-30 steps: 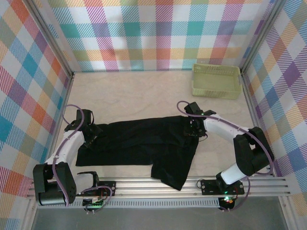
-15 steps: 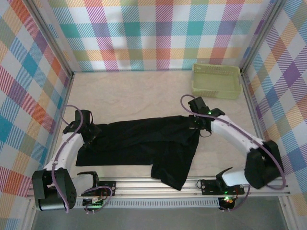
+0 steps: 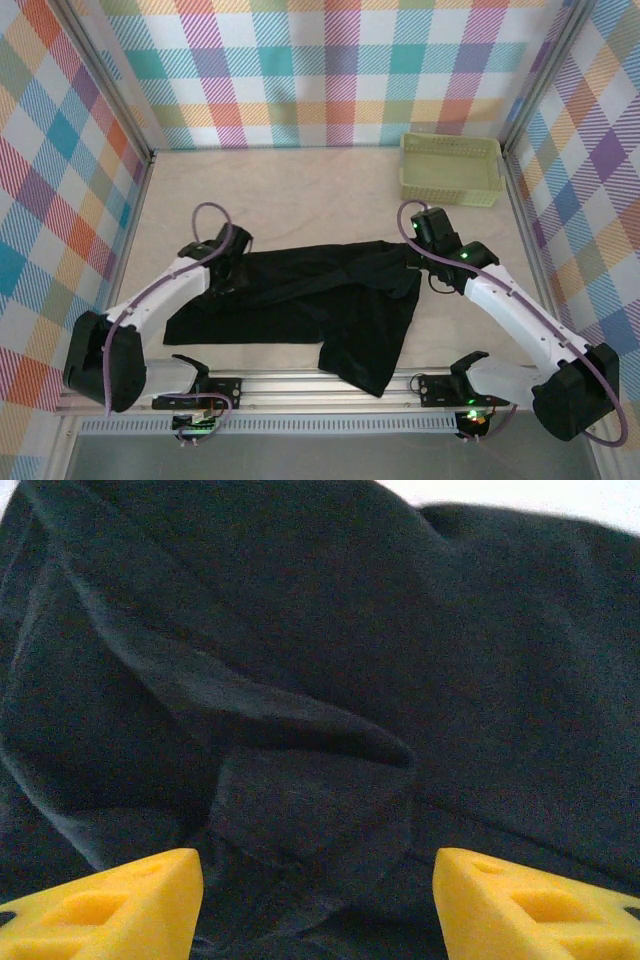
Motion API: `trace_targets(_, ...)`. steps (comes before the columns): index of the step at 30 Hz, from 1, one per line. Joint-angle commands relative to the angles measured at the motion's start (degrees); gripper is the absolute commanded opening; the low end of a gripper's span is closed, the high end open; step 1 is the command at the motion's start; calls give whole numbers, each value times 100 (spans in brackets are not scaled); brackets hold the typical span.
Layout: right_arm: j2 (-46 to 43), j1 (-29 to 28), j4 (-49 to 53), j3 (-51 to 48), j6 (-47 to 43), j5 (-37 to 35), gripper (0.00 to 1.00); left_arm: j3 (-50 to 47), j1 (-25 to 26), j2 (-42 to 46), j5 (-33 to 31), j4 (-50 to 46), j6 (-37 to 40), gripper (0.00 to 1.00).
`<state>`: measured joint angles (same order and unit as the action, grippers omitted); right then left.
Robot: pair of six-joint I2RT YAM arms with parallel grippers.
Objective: Fold the inside-out t-shirt
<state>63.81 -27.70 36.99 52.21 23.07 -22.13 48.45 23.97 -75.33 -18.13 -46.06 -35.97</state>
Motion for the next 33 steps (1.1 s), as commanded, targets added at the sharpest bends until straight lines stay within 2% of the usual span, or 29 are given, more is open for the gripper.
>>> trace_targets(1,0,24,-131,-17,-46,-18,0,274,389,-489,-824,-726,-22,62)
trace_targets(7,0,54,-118,-26,-48,-19,0,447,722,-1398,-1012,-926,-8,59)
trace_targets(12,-29,78,-131,-52,-48,-2,0,488,741,-1705,-964,-845,56,59)
trace_targets(18,-9,107,-108,-35,-48,-2,0,518,741,-1791,-1047,-886,37,52)
trace_targets(25,44,124,-153,-35,-48,43,0,559,682,-1675,-1261,-975,-105,32)
trace_targets(33,54,151,-121,-17,-110,-17,0,654,280,-957,-1115,-756,39,19)
